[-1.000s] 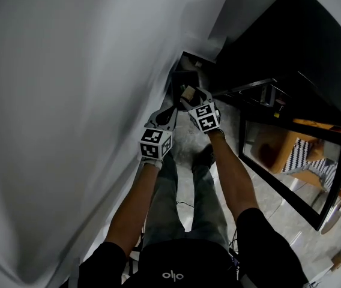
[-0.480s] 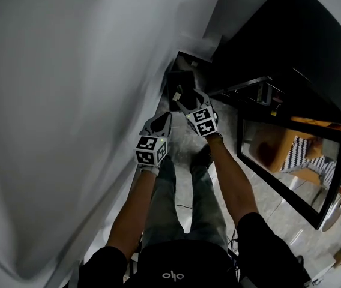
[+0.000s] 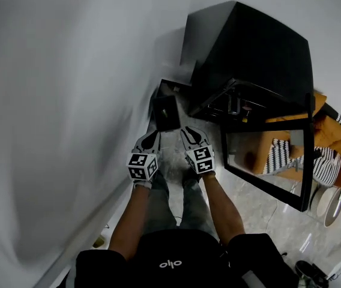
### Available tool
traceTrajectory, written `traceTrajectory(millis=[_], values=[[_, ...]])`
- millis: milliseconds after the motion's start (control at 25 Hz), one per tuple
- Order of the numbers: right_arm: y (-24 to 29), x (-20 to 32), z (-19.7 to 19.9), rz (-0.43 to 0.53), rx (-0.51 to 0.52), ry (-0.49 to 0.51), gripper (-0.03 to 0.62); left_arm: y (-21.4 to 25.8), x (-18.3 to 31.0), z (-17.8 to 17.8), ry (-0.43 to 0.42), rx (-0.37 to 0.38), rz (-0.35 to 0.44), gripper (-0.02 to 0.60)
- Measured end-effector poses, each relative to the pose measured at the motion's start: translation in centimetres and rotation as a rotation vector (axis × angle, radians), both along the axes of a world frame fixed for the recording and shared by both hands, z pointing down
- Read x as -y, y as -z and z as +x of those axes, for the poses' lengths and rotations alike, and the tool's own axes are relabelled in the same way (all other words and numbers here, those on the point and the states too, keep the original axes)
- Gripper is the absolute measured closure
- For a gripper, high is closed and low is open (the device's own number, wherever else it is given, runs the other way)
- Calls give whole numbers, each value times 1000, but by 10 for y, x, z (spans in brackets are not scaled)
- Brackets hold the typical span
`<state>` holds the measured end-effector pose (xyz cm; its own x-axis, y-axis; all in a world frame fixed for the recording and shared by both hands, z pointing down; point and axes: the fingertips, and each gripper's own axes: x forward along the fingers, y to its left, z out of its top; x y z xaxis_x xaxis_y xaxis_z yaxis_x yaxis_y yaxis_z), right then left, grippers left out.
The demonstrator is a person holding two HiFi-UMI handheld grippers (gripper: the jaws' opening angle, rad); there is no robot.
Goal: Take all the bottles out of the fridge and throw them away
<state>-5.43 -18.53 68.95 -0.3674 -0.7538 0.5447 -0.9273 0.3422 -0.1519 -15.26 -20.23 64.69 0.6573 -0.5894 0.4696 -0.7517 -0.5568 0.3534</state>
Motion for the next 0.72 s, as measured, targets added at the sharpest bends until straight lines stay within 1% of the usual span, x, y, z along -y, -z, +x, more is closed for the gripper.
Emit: traceTrajectory(millis=[80, 120, 320, 440, 560, 720], values=[[26, -15, 14, 10, -10, -52, 574, 25, -5, 11, -26, -8, 20, 581], [39, -21, 21, 15, -13, -72, 585, 37, -8, 19, -44, -12, 33, 581], [104, -40, 60, 60, -8, -158, 585, 95, -14, 68, -149, -35, 102, 581], [137, -54, 85, 90, 3, -228, 585, 120, -23, 97, -213, -43, 130, 581], [159, -72, 110, 104, 18, -303, 585, 139, -37, 126, -287, -51, 150, 581], [172, -84, 140, 129, 29, -384, 585, 160, -45, 161, -382, -53, 201, 581]])
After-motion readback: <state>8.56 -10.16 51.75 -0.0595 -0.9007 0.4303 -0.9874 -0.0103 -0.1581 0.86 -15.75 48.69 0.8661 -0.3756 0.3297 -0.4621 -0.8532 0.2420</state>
